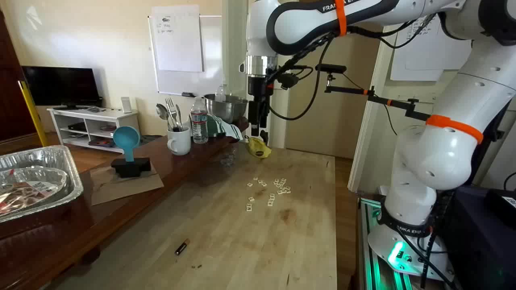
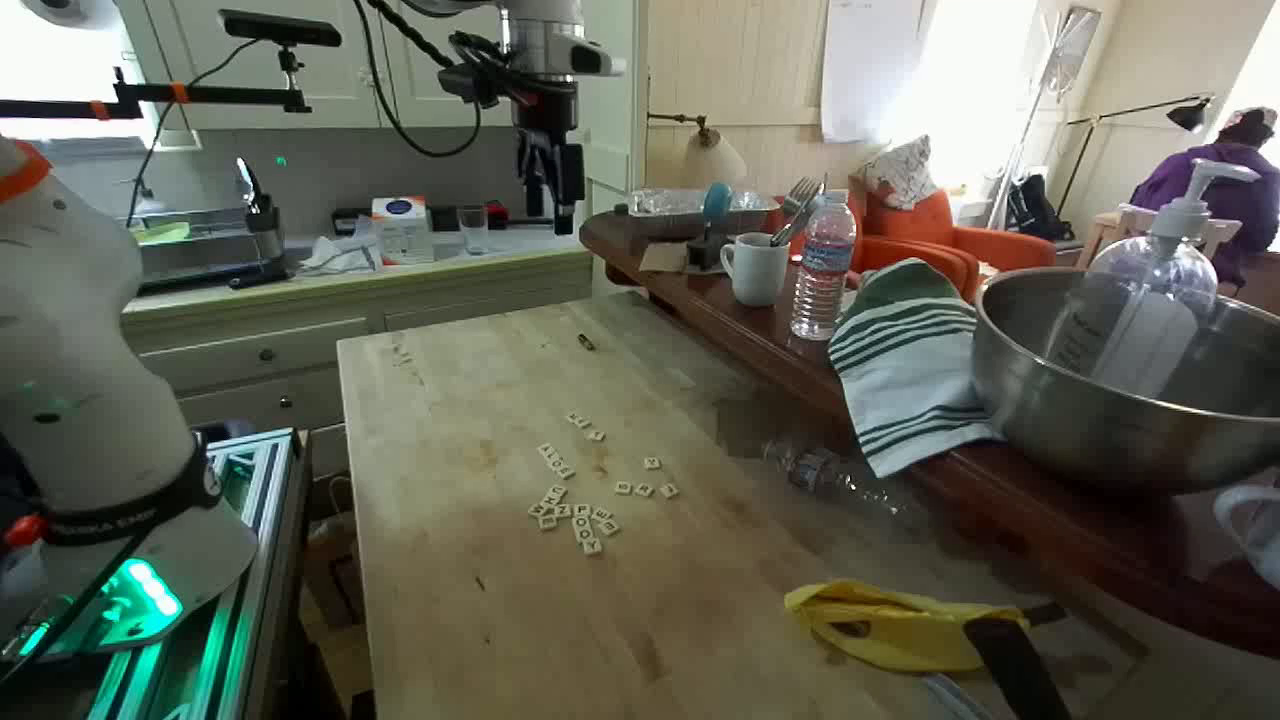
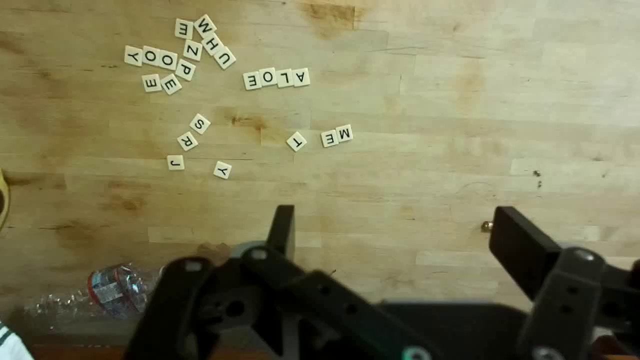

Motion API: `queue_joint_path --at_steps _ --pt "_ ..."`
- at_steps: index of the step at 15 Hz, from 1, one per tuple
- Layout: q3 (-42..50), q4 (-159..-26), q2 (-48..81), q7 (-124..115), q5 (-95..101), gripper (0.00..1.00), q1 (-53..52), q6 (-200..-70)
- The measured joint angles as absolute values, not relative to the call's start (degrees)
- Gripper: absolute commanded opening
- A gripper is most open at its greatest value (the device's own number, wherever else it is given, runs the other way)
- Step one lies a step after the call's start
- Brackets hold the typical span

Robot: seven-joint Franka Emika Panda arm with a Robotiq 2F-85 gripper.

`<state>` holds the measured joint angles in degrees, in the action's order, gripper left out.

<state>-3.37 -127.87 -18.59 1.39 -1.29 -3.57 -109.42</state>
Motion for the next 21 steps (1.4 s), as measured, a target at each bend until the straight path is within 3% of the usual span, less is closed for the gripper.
queue_joint_path --at_steps 13,21 --pt "-4.0 -134.6 -11.1 3.4 -2.8 1.00 -4.8 -109.9" --pt "-4.4 -141.9 -3.0 12.1 0.6 1.00 -5.1 -129.9"
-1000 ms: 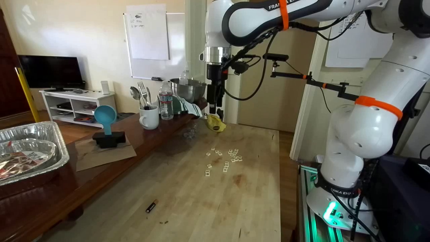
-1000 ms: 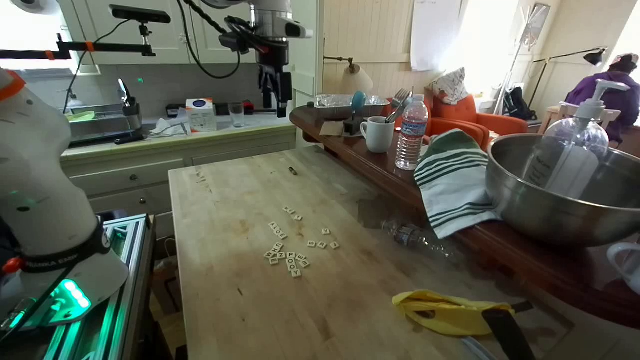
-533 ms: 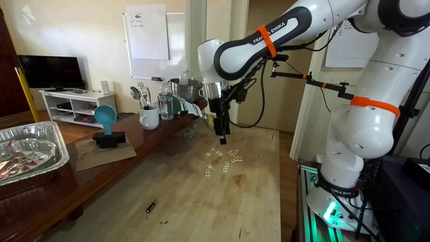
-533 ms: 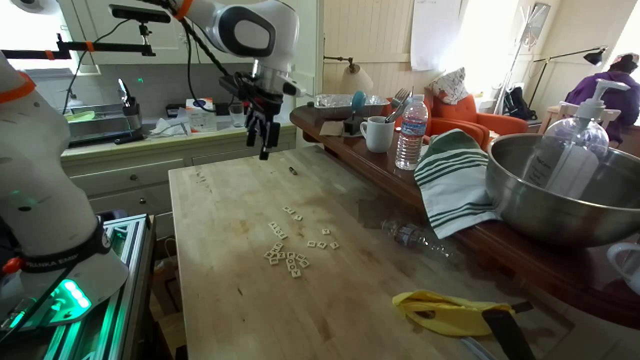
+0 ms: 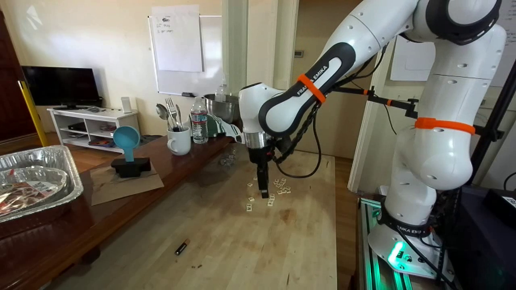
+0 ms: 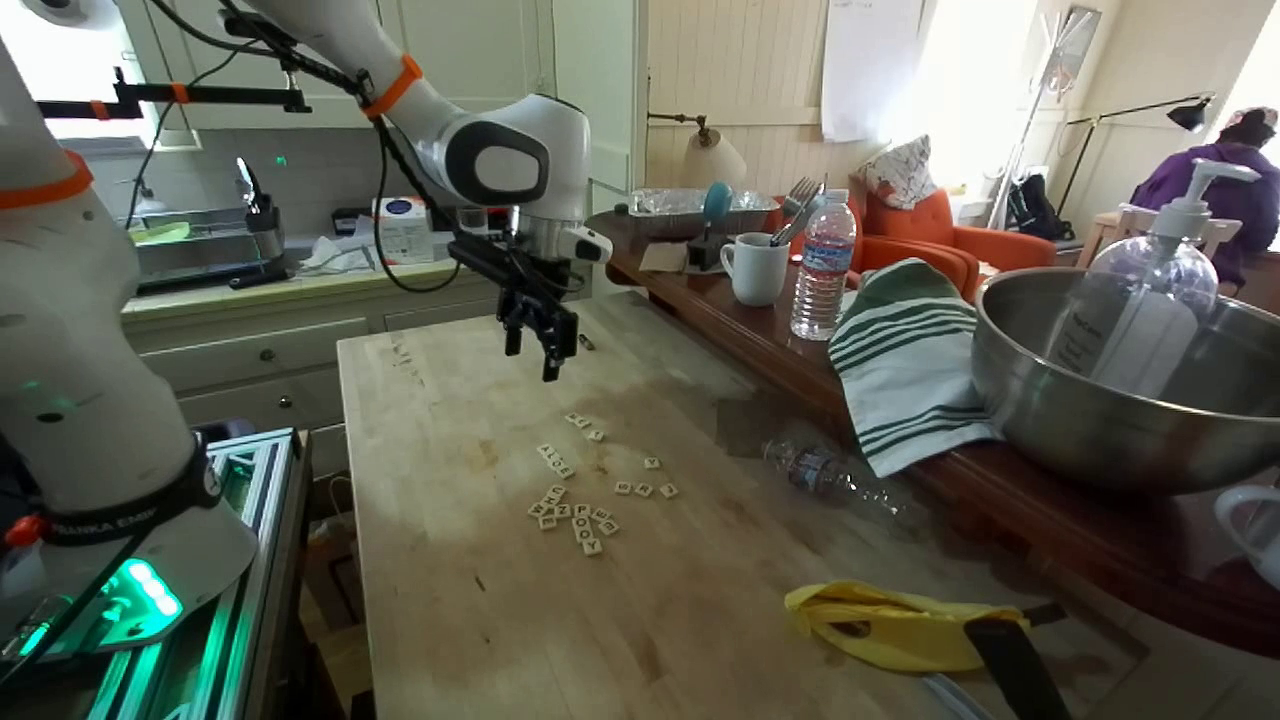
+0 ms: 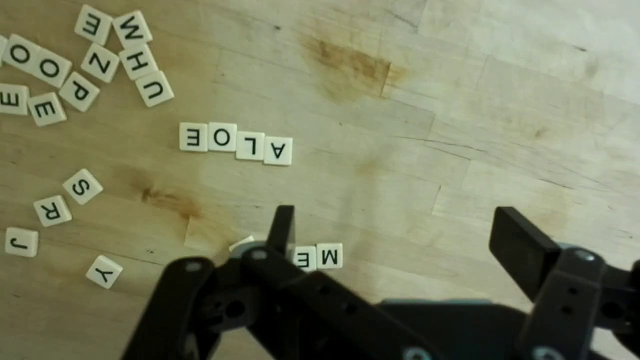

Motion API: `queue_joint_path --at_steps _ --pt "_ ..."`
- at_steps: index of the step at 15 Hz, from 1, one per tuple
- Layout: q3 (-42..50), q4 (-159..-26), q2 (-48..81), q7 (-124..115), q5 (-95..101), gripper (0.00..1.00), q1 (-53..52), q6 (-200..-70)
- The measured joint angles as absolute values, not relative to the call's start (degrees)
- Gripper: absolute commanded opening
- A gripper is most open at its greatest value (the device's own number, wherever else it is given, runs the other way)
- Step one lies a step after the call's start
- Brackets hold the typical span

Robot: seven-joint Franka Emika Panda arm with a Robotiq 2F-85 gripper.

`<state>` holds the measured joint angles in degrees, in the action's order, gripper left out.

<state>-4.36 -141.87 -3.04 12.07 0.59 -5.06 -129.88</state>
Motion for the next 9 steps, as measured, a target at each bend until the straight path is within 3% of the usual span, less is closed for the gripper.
queue_joint_path --at_steps 5,9 --pt "-2.9 -144.1 0.1 19.3 0.7 1.00 -4.0 -141.7" --pt "-2.7 -144.2 0.4 20.6 0.6 1.00 -3.7 -142.8"
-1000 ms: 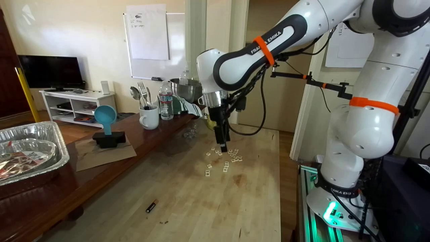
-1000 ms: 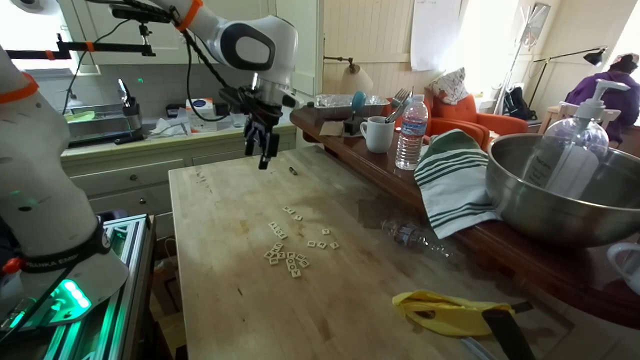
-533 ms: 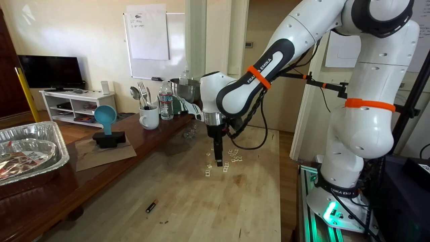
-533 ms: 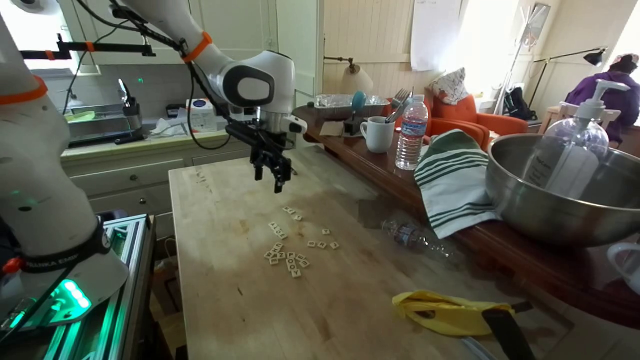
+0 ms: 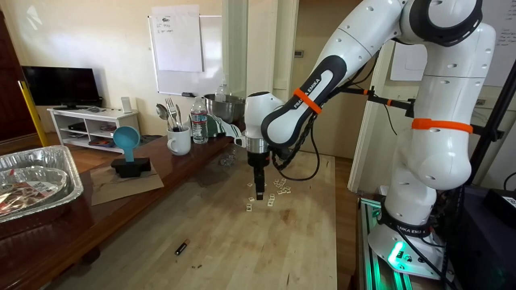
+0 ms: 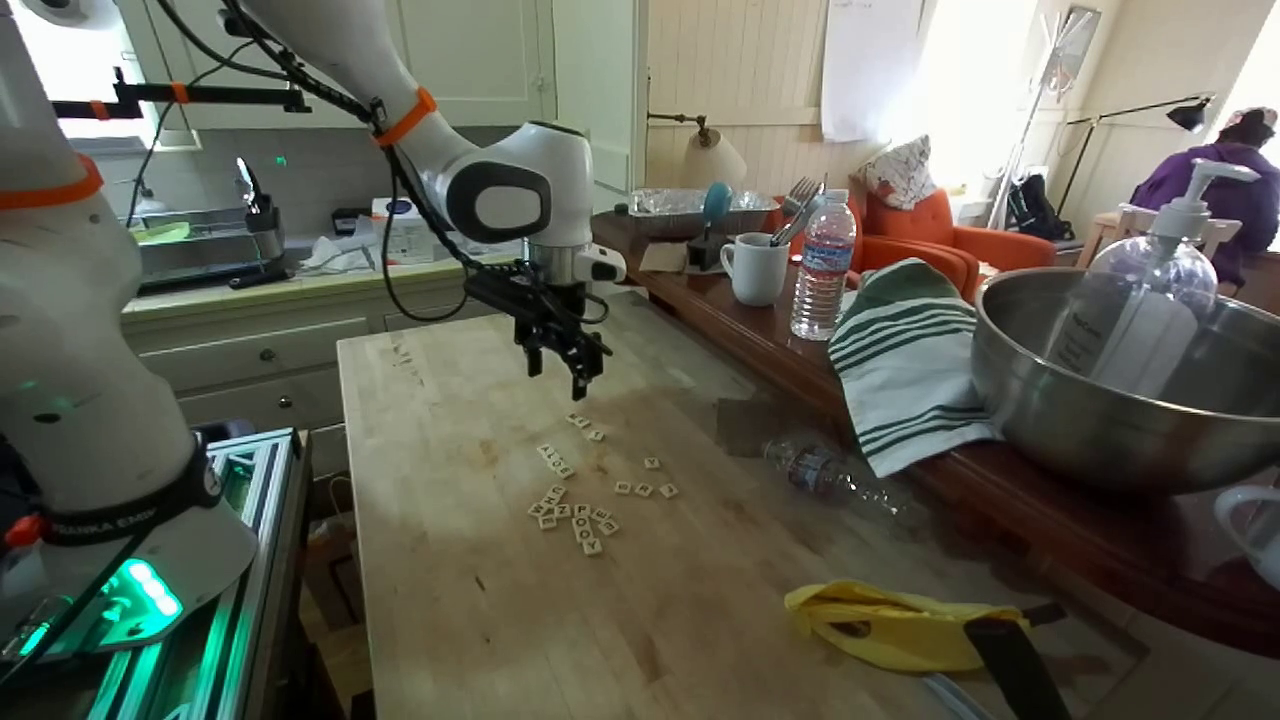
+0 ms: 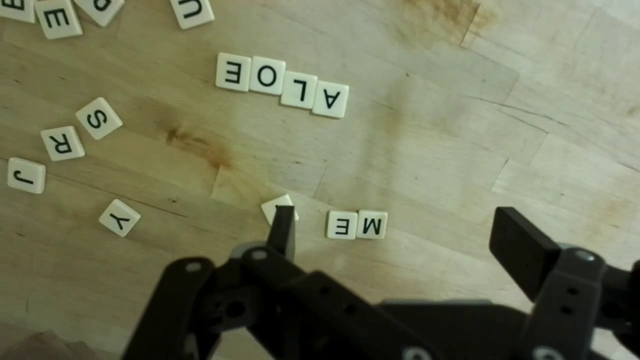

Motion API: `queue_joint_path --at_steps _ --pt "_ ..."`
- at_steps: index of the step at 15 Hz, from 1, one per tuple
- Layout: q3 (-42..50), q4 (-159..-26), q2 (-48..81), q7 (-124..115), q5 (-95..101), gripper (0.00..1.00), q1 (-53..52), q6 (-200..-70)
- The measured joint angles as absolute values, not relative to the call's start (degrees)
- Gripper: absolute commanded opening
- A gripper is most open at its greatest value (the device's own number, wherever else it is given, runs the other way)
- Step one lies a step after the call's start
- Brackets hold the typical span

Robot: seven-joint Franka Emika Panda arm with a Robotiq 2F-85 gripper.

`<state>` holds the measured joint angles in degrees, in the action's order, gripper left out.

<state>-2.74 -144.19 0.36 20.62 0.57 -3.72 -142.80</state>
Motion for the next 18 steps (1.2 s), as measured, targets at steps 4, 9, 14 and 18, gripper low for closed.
queue_joint_path --at_steps 4,9,14,18 --pt "-2.8 -144.2 0.2 20.5 2.0 0.66 -3.7 -142.9" --pt "-2.4 -146.3 0.2 20.5 3.6 0.27 -3.2 -146.1" --pt "-1.4 -149.3 0.7 19.9 5.2 0.00 -2.2 -151.0" --pt "-0.5 -150.8 1.9 18.8 7.4 0.00 -1.2 -155.0"
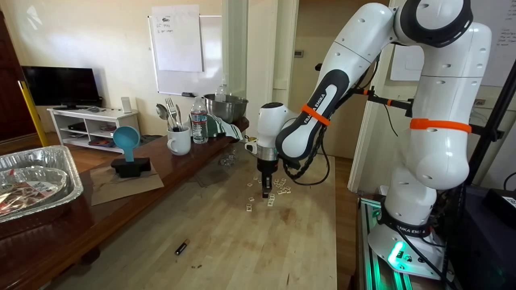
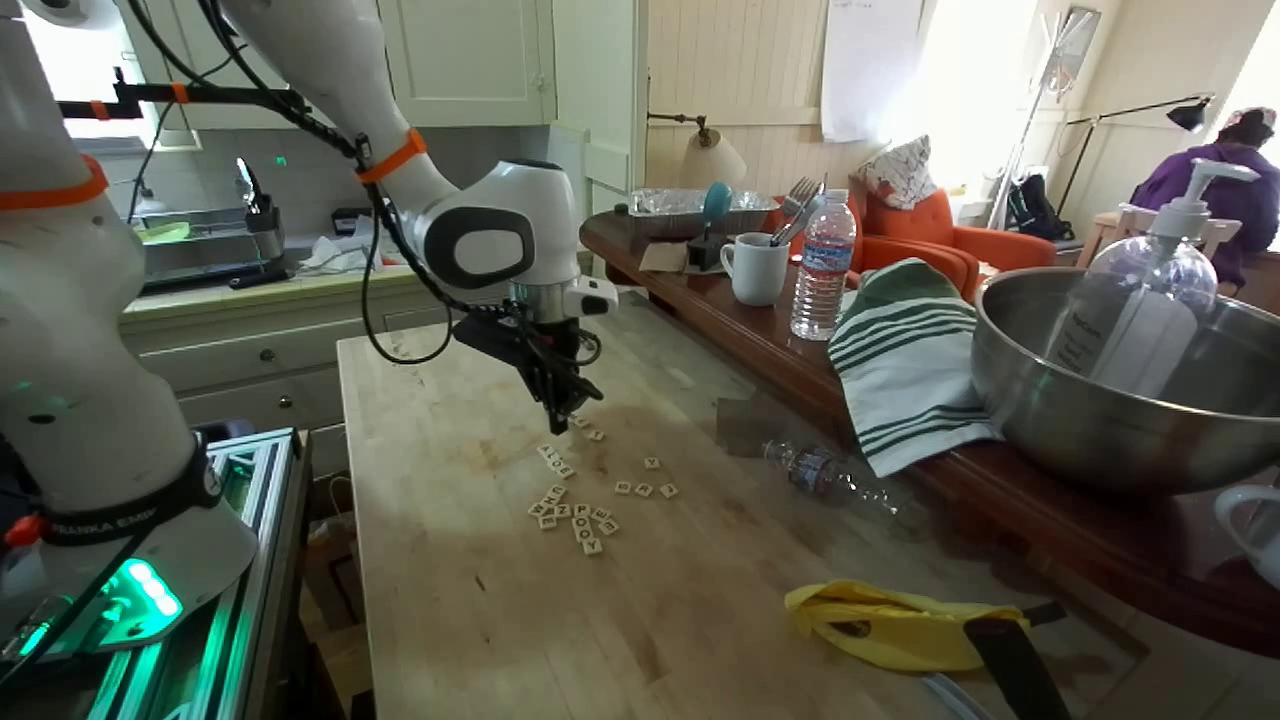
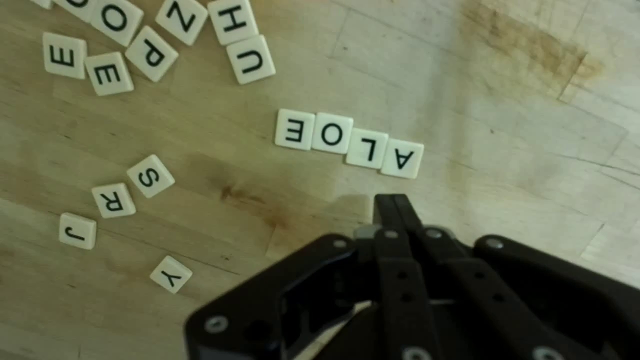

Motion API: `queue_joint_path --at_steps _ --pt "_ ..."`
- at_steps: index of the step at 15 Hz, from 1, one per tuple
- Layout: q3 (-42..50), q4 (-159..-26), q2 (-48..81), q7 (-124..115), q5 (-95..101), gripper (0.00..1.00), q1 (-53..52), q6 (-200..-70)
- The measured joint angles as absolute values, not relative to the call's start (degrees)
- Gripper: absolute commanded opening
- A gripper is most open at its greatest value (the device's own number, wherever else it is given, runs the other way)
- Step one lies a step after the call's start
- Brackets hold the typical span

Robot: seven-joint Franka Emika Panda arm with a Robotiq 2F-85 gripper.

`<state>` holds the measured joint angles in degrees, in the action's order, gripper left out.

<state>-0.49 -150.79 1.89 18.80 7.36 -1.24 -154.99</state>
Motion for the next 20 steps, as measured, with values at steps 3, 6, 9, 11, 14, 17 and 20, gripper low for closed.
queue_joint_path --at_steps 3,6,9,11,14,17,20 --pt "-0.1 -151.1 3.2 18.0 8.4 0.00 -0.9 -156.6" --pt "0.0 -151.2 4.3 17.7 9.2 0.00 -0.8 -157.4" --pt "0.2 -151.5 4.7 17.1 10.4 0.00 -0.7 -157.8" --pt "0.3 -151.7 4.7 16.9 10.8 0.00 -0.7 -158.1" --pt "0.4 -151.8 4.7 16.9 11.0 0.00 -0.6 -158.8" --pt "0.6 -152.1 4.7 16.9 11.3 0.00 -0.5 -159.9" --pt "0.6 -152.5 4.7 16.9 11.9 0.00 -0.4 -160.2"
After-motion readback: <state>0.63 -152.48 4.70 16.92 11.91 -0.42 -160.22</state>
